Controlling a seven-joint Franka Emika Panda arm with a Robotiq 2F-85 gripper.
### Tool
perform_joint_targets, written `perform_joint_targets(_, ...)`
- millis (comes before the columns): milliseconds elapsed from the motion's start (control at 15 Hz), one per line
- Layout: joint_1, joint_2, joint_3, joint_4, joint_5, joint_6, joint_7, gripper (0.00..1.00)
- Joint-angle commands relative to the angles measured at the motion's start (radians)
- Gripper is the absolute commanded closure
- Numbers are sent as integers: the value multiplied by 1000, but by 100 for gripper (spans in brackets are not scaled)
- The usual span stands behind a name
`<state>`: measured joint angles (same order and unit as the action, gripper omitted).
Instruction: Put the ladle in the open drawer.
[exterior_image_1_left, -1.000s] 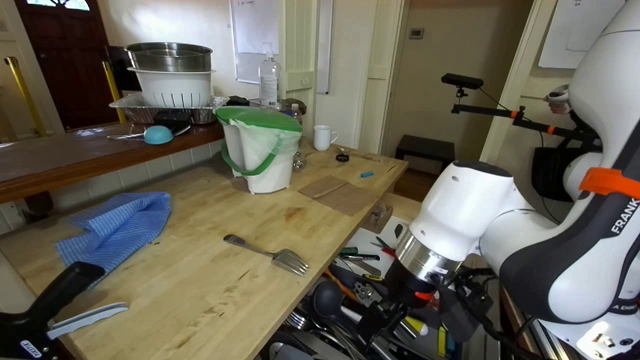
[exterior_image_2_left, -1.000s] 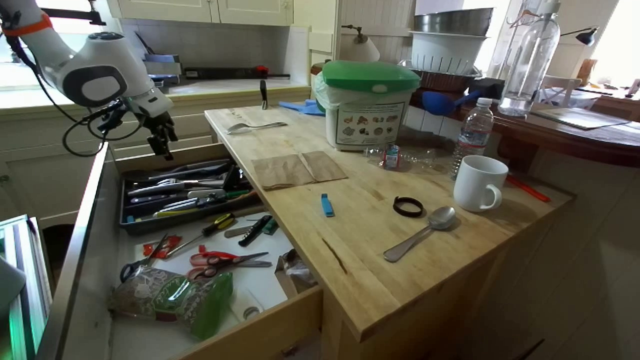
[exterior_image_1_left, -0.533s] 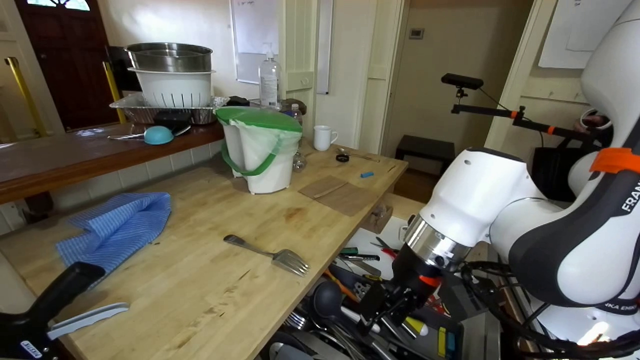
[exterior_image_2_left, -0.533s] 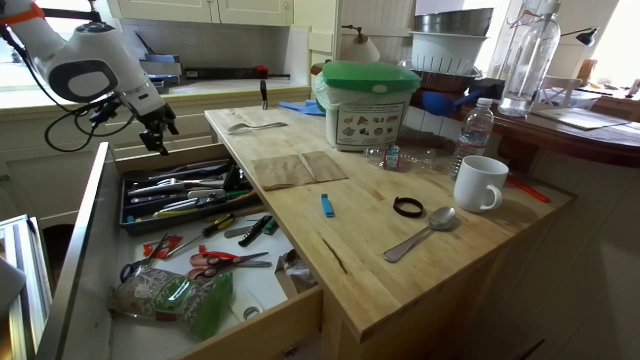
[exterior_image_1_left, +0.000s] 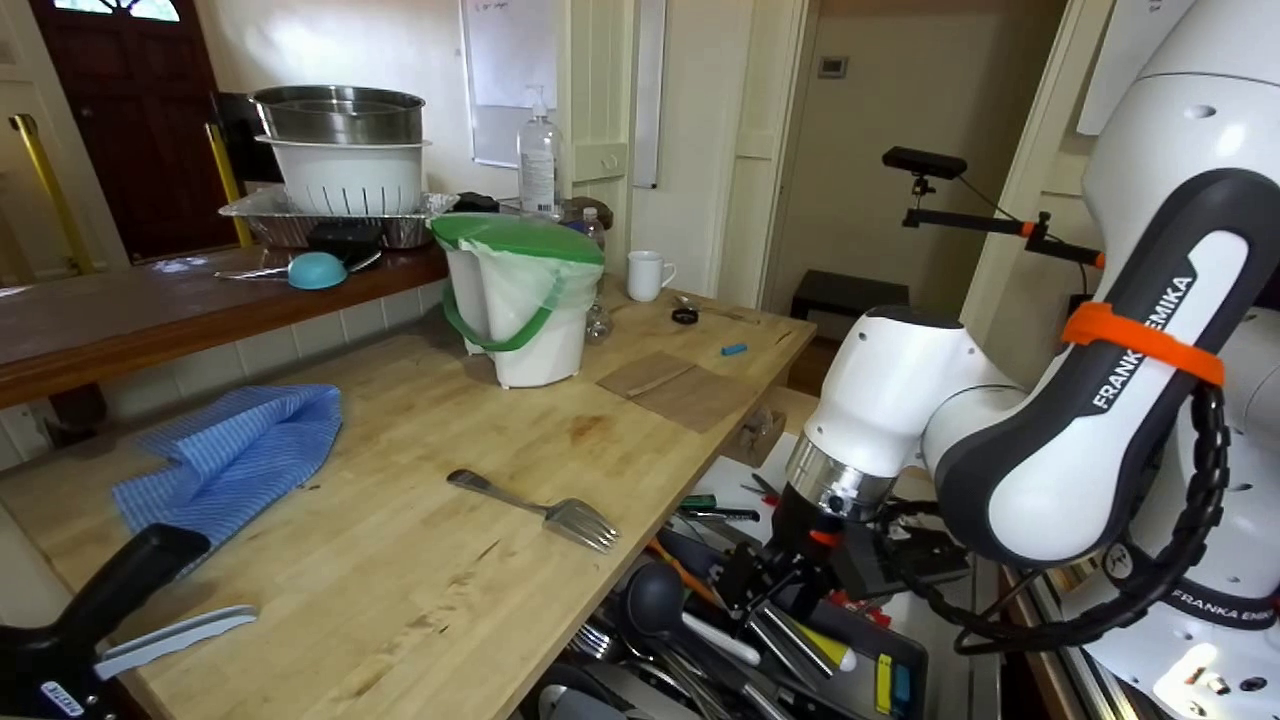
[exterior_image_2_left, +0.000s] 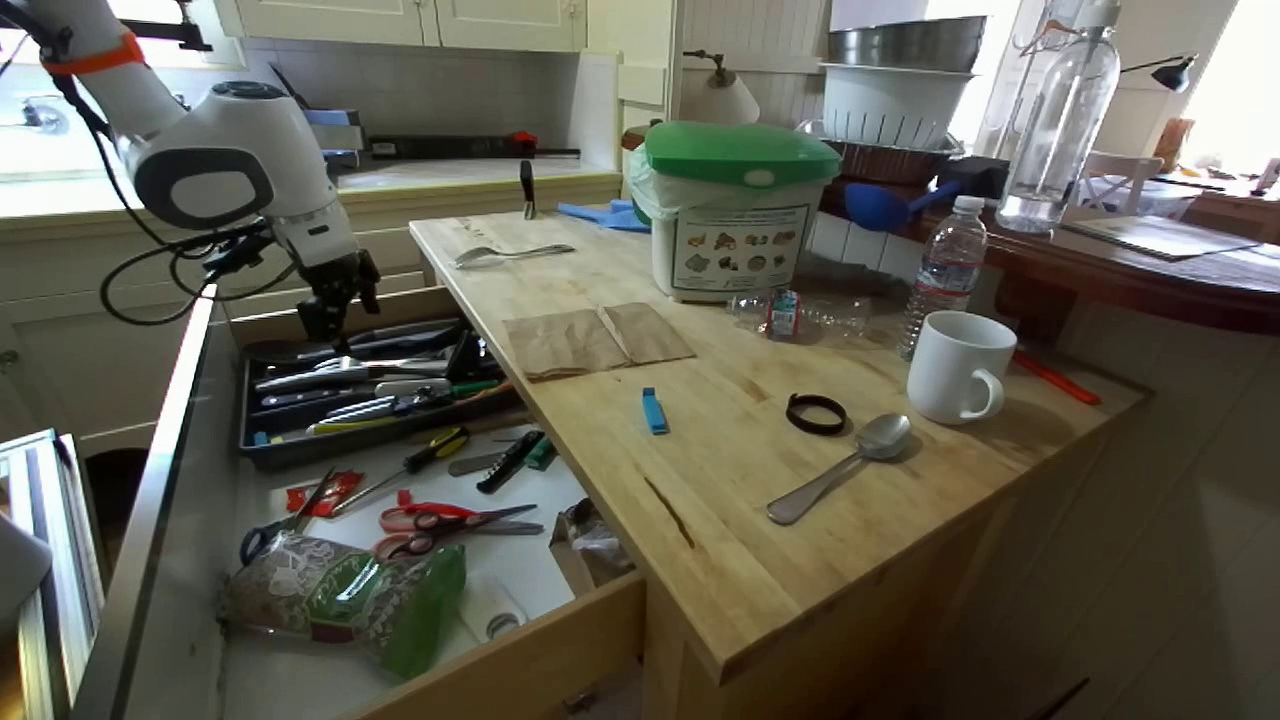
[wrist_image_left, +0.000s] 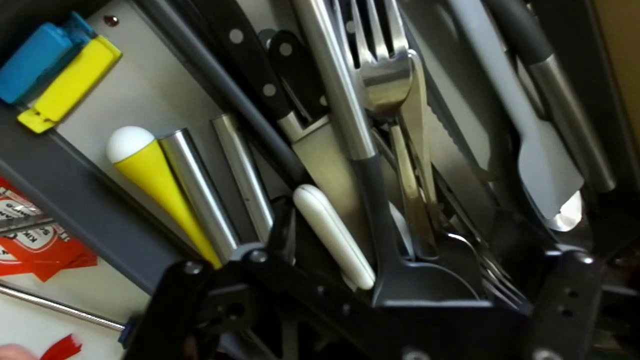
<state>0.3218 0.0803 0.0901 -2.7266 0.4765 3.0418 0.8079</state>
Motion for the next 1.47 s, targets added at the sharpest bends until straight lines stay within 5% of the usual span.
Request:
perform_joint_targets(0, -43, 64, 31, 37, -62, -29, 17, 0)
perform_joint_targets(467, -22, 177, -23, 94, -189, -47, 34, 1)
perform_joint_targets(600, -17, 196, -34, 115, -196, -53, 33, 10)
perform_joint_targets(667, -15, 206, -36, 128, -198, -58, 30, 23)
perform_joint_targets(800, -15, 225, -33, 153, -200, -67, 22, 27)
perform_joint_targets(1000, -4, 257, -40, 192, -209, -95, 28, 47)
perform_joint_targets(1333, -1, 298, -49, 244, -220, -174, 38, 38)
perform_joint_targets(1400, -1, 304, -50, 251, -221, -186, 39, 47)
